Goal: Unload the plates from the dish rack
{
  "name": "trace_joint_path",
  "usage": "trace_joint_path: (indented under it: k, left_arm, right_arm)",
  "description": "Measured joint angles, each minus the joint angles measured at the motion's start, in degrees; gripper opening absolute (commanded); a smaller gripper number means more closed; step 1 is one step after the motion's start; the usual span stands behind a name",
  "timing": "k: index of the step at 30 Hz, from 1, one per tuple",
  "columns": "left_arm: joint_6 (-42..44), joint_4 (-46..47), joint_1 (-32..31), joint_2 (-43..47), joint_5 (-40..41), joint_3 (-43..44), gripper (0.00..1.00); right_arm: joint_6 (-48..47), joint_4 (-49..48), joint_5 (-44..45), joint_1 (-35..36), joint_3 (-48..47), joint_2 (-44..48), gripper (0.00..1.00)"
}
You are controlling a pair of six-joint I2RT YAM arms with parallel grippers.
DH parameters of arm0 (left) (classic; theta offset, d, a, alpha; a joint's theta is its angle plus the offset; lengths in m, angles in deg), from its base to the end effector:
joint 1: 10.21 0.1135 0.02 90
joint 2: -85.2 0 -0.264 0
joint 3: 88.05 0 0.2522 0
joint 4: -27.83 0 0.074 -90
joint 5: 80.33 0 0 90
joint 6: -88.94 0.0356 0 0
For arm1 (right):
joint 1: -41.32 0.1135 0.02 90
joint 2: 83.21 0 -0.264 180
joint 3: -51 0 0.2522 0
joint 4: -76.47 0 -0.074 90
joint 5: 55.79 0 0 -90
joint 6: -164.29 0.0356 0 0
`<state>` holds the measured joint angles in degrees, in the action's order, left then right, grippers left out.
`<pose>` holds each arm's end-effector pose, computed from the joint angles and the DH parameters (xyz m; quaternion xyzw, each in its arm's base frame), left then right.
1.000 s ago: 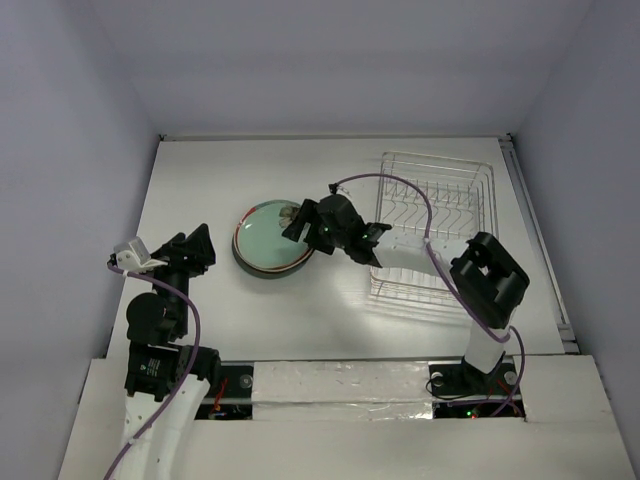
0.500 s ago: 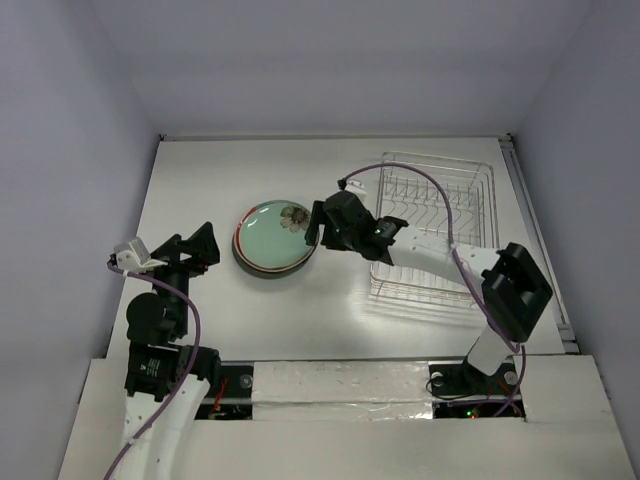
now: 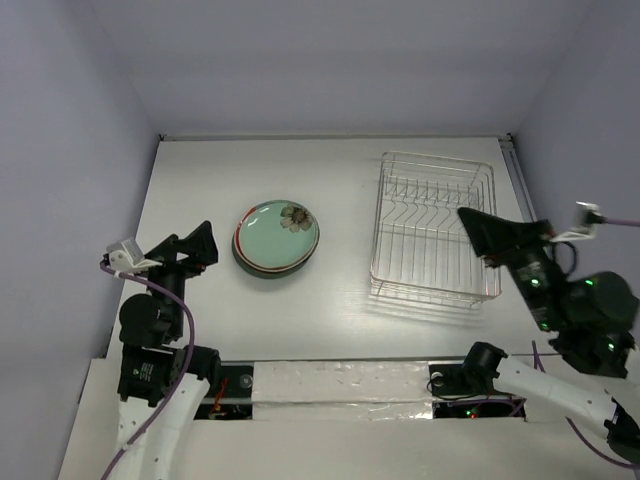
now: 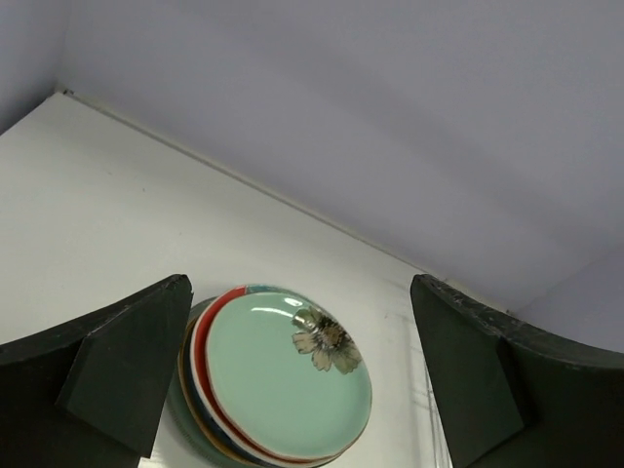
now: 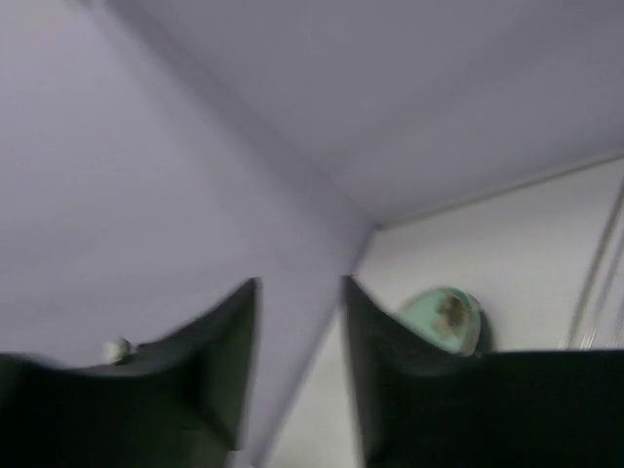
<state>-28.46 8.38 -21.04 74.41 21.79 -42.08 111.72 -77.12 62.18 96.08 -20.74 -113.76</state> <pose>0.0717 -0.0061 0.3377 -0.1698 0.5819 -0.1994 0.7699 0.0623 0.0593 0.4407 0.1000 0.6143 0.4516 0.6393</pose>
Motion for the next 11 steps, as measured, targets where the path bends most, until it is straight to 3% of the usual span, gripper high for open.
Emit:
trace_joint_path:
  k: [1, 2, 4, 11]
  left_arm:
    - [-0.15, -0.22, 0.0, -0.52, 0.0, 1.46, 0.96]
    - [-0.15, -0.44, -0.02, -0.9, 0.0, 2.84, 0.96]
    - [-0.07, -1.57, -0.02, -2.05, 0.0, 6.64, 0.96]
    - [1.6, -2.32, -0.02, -3.5, 0.04, 15.5, 0.97]
  right_arm:
    - [-0.33, -0.92, 0.59, -0.22, 0.61, 3.76, 0.62]
    - [-1.01, -1.49, 1.36, -0.31, 1.03, 6.4, 0.74]
    - [-1.36, -1.2, 2.71, -0.35, 1.49, 8.41, 0.85]
    - [-3.63, 5.18, 4.96, -0.33, 1.7, 5.92, 0.91]
